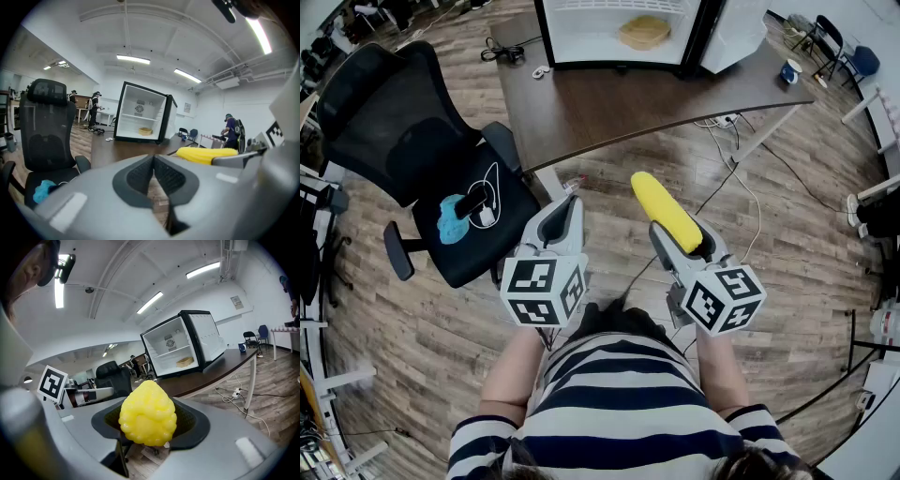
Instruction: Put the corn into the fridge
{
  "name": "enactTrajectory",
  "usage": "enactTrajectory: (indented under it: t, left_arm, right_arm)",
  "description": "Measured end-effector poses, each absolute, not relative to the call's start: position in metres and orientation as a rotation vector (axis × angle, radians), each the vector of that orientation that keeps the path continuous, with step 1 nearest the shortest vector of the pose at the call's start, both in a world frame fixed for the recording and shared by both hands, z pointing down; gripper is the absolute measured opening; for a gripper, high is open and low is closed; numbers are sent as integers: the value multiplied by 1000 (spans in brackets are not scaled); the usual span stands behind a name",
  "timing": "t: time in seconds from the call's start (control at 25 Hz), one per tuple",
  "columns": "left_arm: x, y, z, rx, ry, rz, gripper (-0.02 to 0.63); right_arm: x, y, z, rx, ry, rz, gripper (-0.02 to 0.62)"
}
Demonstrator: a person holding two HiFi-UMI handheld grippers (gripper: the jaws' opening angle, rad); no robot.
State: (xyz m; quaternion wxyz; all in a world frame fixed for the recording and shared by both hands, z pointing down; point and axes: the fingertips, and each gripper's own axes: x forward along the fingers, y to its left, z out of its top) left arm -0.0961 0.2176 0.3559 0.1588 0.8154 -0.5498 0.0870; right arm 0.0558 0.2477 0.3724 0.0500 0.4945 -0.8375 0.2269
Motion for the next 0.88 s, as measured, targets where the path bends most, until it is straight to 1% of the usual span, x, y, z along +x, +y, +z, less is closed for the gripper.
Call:
enactTrajectory:
  t: [0.24, 0.88]
  left_arm:
    - [-80, 211, 356, 2324, -1585, 256, 0]
    - [-34, 178, 354, 2284, -1652, 228, 0]
  right_arm:
    - [71, 241, 370, 1491, -2595, 745, 249]
    - [112, 201, 369, 1340, -2680, 695, 249]
